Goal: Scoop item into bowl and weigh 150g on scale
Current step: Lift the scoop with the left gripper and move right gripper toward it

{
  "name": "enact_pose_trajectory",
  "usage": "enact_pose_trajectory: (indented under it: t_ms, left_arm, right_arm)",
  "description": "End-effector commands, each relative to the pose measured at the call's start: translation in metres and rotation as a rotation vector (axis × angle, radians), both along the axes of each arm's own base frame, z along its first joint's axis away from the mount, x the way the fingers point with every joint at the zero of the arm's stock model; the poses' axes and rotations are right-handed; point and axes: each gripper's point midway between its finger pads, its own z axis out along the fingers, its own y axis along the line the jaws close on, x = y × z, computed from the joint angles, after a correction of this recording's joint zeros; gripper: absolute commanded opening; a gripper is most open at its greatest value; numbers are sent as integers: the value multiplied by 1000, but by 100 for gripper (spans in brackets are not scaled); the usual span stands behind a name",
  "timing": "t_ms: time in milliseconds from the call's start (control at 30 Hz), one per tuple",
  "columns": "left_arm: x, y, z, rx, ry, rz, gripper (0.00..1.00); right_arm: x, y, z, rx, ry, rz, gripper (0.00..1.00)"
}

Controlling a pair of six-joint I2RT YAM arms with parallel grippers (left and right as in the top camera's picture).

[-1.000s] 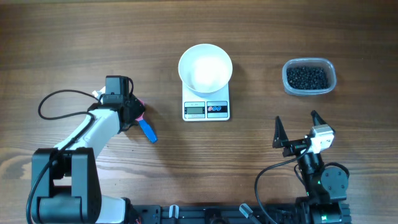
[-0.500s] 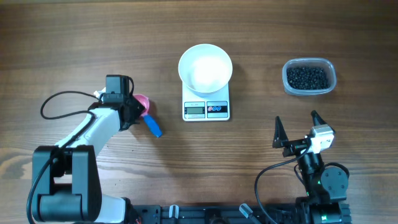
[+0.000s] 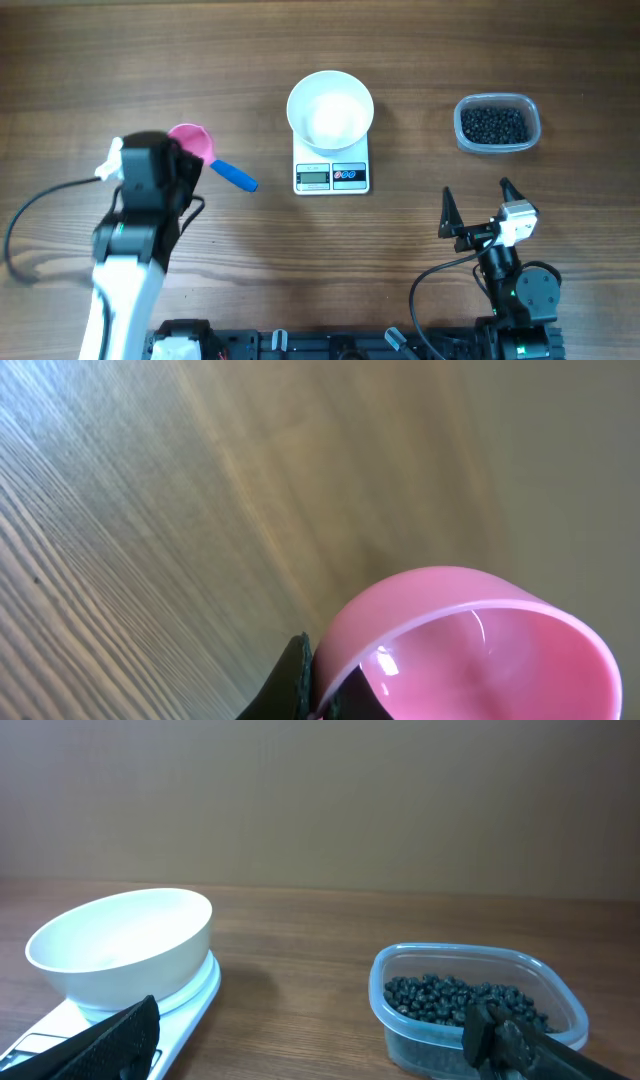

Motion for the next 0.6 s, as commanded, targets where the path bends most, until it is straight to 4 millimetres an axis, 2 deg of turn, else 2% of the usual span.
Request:
enact_pose_trajectory:
  t_ms: [0, 67, 100, 133, 167, 200, 233, 267, 300, 333, 367, 400, 433, 500, 567]
  left_arm:
    - [-28, 5, 40, -5, -110, 33, 4]
    - [-42, 5, 43, -5, -109, 33, 4]
    - [-46, 6, 43, -5, -103, 33, 4]
    - [-47, 6, 42, -5, -98, 33, 4]
    - [-47, 6, 40, -5, -92, 33, 4]
    - [-46, 6, 39, -5, -87, 33, 4]
    - [-45, 6, 36, -5, -76, 34, 4]
    - [-44, 5, 35, -5, -69, 34, 4]
    - [-41, 5, 31, -5, -57, 34, 4]
    - [-38, 5, 27, -10, -41, 40, 4]
    - [-36, 5, 22, -26, -26, 56, 4]
    - [-34, 5, 18, -48, -11, 79, 4]
    - [-32, 5, 11, -98, 8, 132, 4]
    - [-28, 5, -2, -153, 48, 196, 4]
    - [-25, 5, -11, -178, 77, 225, 4]
  right_arm:
    - [0, -3, 1, 0, -7, -15, 100]
    - [-1, 5, 2, 61, 0, 28, 100]
    - [-2, 8, 3, 169, 21, 48, 100]
    - [-3, 13, 3, 382, 65, 77, 100]
    - [-6, 23, 4, 716, 154, 136, 100]
    - [-11, 36, 6, 936, 242, 209, 100]
    - [-17, 51, 6, 1105, 349, 288, 100]
    - [-21, 59, 6, 1203, 416, 322, 100]
    - [-24, 65, 5, 1366, 514, 339, 100]
    - [-23, 64, 4, 1436, 535, 321, 100]
    - [-20, 58, 4, 1469, 519, 289, 100]
    - [-13, 44, 3, 1504, 457, 213, 100]
    - [-6, 27, 1, 1426, 356, 128, 100]
    - [-5, 27, 0, 1171, 292, 134, 99]
    - [-8, 37, -2, 1110, 330, 183, 99]
